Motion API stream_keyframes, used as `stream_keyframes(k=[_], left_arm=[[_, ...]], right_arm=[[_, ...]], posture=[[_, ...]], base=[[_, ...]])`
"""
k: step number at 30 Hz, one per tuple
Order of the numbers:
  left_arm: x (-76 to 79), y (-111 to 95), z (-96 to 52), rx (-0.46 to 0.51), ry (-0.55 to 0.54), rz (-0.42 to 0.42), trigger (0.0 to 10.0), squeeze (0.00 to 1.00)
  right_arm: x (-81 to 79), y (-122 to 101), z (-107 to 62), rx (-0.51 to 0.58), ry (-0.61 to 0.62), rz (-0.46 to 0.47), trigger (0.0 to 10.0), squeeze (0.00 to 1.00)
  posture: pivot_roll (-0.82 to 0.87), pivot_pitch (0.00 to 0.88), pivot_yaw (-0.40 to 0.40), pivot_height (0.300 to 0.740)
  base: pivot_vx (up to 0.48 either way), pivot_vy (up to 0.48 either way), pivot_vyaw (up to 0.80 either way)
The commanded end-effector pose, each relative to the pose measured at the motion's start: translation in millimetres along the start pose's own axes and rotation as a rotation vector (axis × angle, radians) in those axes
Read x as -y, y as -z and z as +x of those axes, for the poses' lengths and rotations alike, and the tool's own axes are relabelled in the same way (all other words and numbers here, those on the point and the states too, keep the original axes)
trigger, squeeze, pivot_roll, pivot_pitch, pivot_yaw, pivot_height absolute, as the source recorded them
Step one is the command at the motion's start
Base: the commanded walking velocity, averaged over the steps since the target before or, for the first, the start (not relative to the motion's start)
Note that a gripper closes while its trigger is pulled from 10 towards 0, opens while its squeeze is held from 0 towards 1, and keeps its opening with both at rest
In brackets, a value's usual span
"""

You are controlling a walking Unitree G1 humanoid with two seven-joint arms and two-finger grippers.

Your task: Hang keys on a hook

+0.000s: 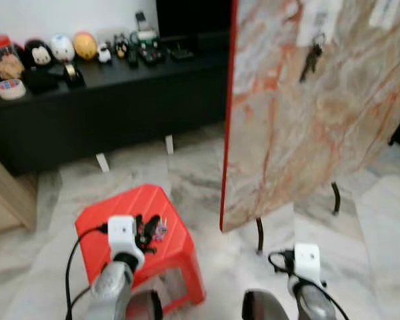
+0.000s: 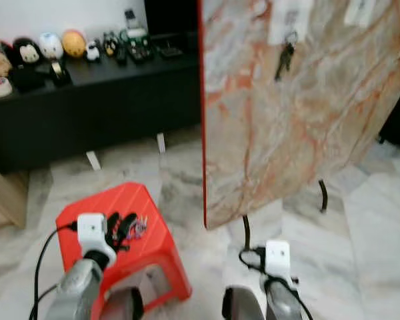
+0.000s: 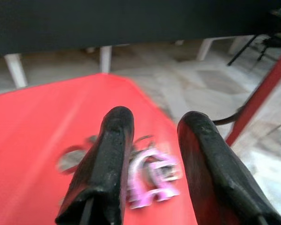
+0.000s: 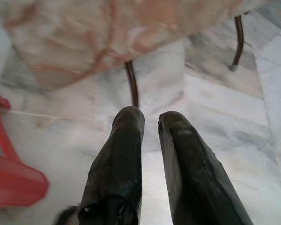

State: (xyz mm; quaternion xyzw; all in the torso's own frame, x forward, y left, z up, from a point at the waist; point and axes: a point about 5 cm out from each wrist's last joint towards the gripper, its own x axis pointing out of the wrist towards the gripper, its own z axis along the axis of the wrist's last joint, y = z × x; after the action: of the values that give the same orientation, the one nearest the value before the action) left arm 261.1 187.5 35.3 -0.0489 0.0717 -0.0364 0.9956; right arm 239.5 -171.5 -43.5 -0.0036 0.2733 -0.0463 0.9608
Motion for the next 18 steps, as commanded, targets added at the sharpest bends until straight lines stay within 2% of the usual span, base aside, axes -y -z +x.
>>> stream_keyframes(k=[1,5,11,12,15,17,18], left_arm=[[3.6,-2.4,2.1,0.008,0.013,-0.008,10.0,0.00],[8.3,2.2,4.8,-0.029,0.044,-0.030,10.0,0.00],[10.6,4.0,15.8,-0.075,0.035,-0.081,10.0,0.00],[10.8,7.2,21.3,-0.123,0.028,-0.089,10.0,0.00],[9.4,10.7,27.6,-0.177,0.002,-0.088,10.0,0.00],[8.5,11.7,31.5,-0.200,-0.016,-0.118,10.0,0.00],[7.6,11.8,33.7,-0.211,-0.027,-0.133,10.0,0.50]], right_arm=[[3.3,0.3,0.2,-0.006,0.006,-0.001,10.0,0.00],[2.3,0.9,0.0,-0.009,0.004,-0.002,10.0,0.00],[3.2,1.2,0.0,-0.012,0.004,-0.001,10.0,0.00],[4.1,1.2,0.0,-0.013,0.006,-0.001,10.0,0.00],[5.4,1.4,0.0,-0.015,0.008,-0.002,10.0,0.00],[6.0,1.5,-0.1,-0.016,0.010,-0.003,10.0,0.00],[6.2,1.6,-0.1,-0.016,0.010,-0.003,10.0,0.00]], posture=[[0.05,0.005,-0.038,0.571],[0.04,0.004,-0.037,0.571],[0.04,0.011,-0.036,0.571],[0.03,0.015,-0.036,0.571],[0.03,0.020,-0.037,0.571],[0.03,0.021,-0.037,0.571],[0.02,0.024,-0.037,0.571]], base=[[0.000,0.000,0.00],[0.000,0.000,0.00],[0.000,0.000,0.00],[0.000,0.000,0.00],[0.000,0.000,0.00],[0.000,0.000,0.00],[0.000,0.000,0.00]])
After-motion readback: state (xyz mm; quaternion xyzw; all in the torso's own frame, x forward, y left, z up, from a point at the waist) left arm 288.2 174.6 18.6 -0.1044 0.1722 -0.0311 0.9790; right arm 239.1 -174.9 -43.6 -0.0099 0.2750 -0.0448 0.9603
